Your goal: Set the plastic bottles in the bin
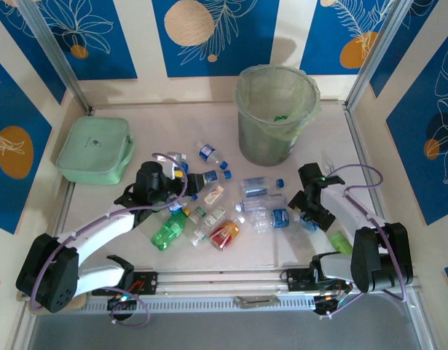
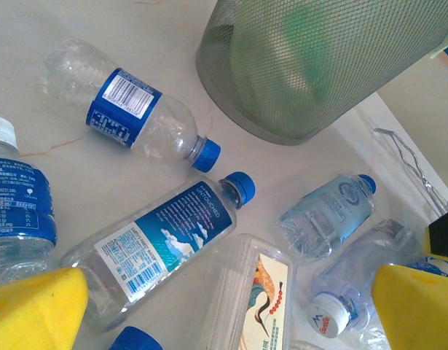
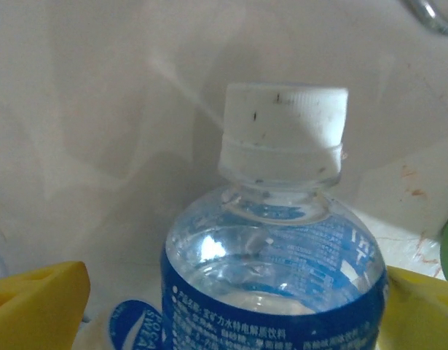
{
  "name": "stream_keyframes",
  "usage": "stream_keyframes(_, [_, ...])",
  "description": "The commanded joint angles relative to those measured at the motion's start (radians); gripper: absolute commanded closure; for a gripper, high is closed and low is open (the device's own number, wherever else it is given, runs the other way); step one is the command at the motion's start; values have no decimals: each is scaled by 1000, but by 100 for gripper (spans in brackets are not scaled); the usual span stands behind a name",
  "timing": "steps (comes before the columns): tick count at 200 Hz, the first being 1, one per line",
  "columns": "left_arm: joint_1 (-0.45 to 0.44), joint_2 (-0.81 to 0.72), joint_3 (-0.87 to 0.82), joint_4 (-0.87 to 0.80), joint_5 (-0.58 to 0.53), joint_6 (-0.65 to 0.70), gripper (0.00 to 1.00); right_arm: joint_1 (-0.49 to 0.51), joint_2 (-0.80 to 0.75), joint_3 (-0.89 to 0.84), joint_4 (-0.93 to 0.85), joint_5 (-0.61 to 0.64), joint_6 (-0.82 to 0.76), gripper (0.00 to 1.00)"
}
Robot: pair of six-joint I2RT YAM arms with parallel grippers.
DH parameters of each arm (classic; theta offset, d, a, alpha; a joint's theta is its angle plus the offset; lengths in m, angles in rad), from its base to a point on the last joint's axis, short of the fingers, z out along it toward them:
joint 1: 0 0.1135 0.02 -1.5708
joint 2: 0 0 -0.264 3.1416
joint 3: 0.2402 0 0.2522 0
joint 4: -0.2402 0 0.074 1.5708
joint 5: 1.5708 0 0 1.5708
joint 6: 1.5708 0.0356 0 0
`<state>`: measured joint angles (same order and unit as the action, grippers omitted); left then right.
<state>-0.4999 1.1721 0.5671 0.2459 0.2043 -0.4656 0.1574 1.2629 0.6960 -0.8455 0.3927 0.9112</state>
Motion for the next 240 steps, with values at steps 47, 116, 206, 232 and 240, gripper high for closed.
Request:
stream_keyframes(47, [-6,-36,-20,-15,-24,-10,1,6,8,-52,65,-61,50,22])
stream_keyframes(116, [-5,-52,-19,-28,-43,-8,1,5,-32,21,47,-39,-26,46])
stream_keyframes(206, [75,-47,-1,-6,-40,-68,1,-33,-225,301,58,-16,-230,48])
stream_keyframes(232, [158,-81,-36,9,-26,-124,1,-51,-218,410,151,-92,-278,50])
stream_keyframes(240, [181,-95,-47,3,-30,-140,1,-52,-207,447,186,-118,-288,50])
